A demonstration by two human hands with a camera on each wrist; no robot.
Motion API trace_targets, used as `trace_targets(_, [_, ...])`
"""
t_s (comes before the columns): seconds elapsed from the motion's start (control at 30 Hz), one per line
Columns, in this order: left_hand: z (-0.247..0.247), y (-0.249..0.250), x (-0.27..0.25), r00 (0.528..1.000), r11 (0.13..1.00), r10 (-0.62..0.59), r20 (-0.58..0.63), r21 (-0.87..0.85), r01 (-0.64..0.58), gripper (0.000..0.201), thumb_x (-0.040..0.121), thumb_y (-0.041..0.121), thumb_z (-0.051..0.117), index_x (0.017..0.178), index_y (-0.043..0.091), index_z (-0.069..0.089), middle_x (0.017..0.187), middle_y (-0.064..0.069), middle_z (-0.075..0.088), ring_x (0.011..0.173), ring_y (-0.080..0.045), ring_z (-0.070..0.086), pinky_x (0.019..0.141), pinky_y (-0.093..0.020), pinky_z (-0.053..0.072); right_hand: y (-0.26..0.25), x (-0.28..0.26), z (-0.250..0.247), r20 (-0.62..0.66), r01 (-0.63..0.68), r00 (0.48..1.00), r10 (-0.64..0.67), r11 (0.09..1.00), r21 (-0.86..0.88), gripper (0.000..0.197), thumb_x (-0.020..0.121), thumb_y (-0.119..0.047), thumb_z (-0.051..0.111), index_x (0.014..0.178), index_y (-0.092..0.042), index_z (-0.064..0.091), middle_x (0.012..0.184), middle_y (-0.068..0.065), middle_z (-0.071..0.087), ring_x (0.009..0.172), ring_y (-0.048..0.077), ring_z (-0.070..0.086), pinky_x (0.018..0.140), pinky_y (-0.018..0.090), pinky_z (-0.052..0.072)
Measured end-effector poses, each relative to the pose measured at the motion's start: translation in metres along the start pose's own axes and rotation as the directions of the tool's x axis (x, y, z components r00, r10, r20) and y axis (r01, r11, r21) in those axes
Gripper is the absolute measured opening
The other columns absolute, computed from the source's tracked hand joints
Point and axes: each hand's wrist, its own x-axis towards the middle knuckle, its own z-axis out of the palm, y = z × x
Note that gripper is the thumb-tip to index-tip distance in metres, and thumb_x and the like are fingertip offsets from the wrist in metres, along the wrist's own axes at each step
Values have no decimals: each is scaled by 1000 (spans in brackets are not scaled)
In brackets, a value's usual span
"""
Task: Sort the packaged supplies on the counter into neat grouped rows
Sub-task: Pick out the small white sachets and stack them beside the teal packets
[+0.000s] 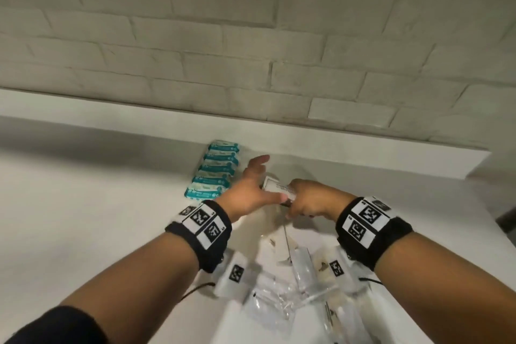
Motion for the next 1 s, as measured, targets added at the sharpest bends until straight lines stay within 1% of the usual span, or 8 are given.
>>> trace_targets(0.07, [-10,5,27,993,854,-4,118,517,-58,96,67,23,84,142,29,24,134,-5,38,121,-21,47,98,-31,43,2,25,-4,-10,27,1000,-29,989,-142,51,70,-21,75,115,-9,54,106,9,63,82,22,60,64,27,49])
trace_targets(0.1, [-12,7,38,985,748,-35,171,657,-88,95,67,26,83,142,28,25,131,-5,41,116,-22,51,92,-28,44,2,37,-5,-14,24,1000,-27,982,-185,54,68,-22,74,116,-10,54,110,9,62,84,23,62,68,29,53])
trace_targets(0.23, [-12,3,76,969,439,-94,230,883,-167,71,73,41,74,132,20,40,122,-9,54,102,-28,59,79,-31,46,-1,73,-8,-14,15,1000,-20,957,-290,52,69,-21,72,117,-12,54,112,9,57,88,26,64,72,32,54])
trace_targets(0.3, [-12,-2,89,974,376,-65,216,910,-176,56,76,50,68,117,18,48,114,-8,58,95,-28,61,77,-33,48,0,86,-11,-12,12,1000,-17,949,-314,51,72,-24,72,119,-13,53,114,8,50,91,27,62,70,31,48])
trace_targets(0.47, [-14,-5,112,976,359,-46,213,915,-183,51,77,47,67,114,15,53,113,-9,56,99,-31,61,78,-35,48,13,110,-18,-2,17,1000,-19,940,-342,69,62,-49,73,121,-22,50,122,6,49,97,25,54,77,33,48])
trace_targets(0.6, [-19,-8,117,976,394,-119,181,911,-120,75,72,36,74,137,22,37,128,-7,47,111,-29,57,88,-39,50,26,105,-26,2,25,1000,-26,935,-353,86,68,-42,77,141,-21,36,129,4,35,108,28,52,92,38,50])
trace_targets(0.8, [-20,-8,132,996,406,-69,56,913,-24,87,73,24,76,141,15,22,117,-11,58,103,-31,60,76,-37,49,36,118,-30,-167,32,983,-71,973,-227,91,67,-34,82,143,-23,33,138,6,42,122,28,50,102,38,45])
trace_targets(1.0, [-22,-10,154,993,484,-78,-86,868,113,91,86,16,64,150,6,0,127,-19,56,112,-33,58,92,-39,46,35,130,-38,-333,149,925,-185,980,-130,71,73,-26,77,134,-28,42,134,-1,51,123,21,51,103,32,41])
